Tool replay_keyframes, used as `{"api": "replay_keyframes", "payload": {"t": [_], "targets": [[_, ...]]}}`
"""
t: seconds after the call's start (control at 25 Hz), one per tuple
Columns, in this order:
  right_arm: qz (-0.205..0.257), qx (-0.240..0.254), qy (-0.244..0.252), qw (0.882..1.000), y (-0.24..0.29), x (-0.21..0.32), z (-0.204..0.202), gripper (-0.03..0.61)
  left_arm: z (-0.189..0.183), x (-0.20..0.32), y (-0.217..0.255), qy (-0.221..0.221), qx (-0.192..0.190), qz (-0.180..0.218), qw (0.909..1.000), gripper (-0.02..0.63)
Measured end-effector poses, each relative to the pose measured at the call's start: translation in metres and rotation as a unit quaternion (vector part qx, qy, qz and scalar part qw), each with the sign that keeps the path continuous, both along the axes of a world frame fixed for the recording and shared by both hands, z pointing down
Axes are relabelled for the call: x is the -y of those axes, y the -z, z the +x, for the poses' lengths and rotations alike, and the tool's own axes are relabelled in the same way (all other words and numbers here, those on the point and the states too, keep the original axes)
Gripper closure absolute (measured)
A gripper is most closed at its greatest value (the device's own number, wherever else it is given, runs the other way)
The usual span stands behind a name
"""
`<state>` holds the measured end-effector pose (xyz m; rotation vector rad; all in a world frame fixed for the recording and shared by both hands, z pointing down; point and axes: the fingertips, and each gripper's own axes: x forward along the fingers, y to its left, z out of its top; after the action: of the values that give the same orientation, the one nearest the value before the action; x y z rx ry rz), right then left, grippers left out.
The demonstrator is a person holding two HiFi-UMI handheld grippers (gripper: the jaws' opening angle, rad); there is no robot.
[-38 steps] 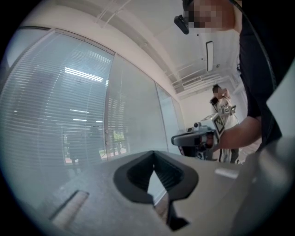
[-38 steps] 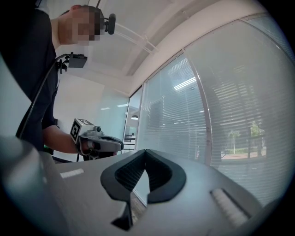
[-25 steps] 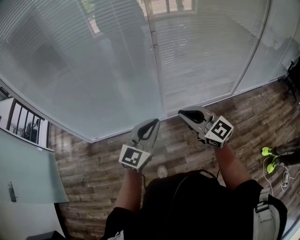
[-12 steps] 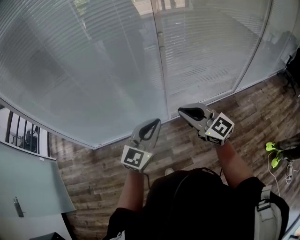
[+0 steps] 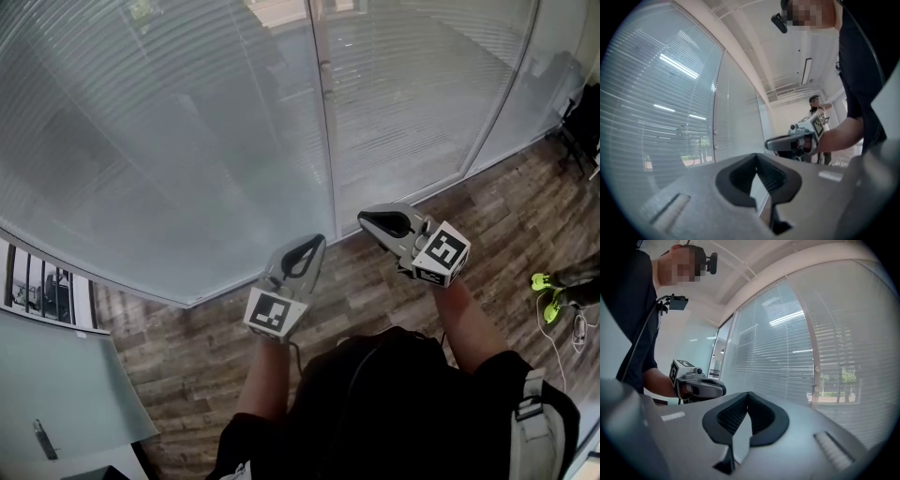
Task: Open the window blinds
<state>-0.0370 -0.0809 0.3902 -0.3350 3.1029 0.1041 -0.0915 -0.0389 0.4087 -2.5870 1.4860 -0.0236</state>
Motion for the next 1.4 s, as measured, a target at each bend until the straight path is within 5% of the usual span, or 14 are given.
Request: {"api": "replay_keyframes", "payload": {"t": [0.84,1.4], "targets": [[-0.008,-0.022,-0.006,1.000,-0.011,0.015,-0.017,0.574,-0.045,0.010,-0.005,0.027,-0.031,-0.021,0.9989,0.611],[-0.010,0.004,0.011,1.000,-0.004,0.081,-0.021,0.574,-0.050,0.062,-0.006,0.057,0.009,-0.026,0.9980,0.611]]}}
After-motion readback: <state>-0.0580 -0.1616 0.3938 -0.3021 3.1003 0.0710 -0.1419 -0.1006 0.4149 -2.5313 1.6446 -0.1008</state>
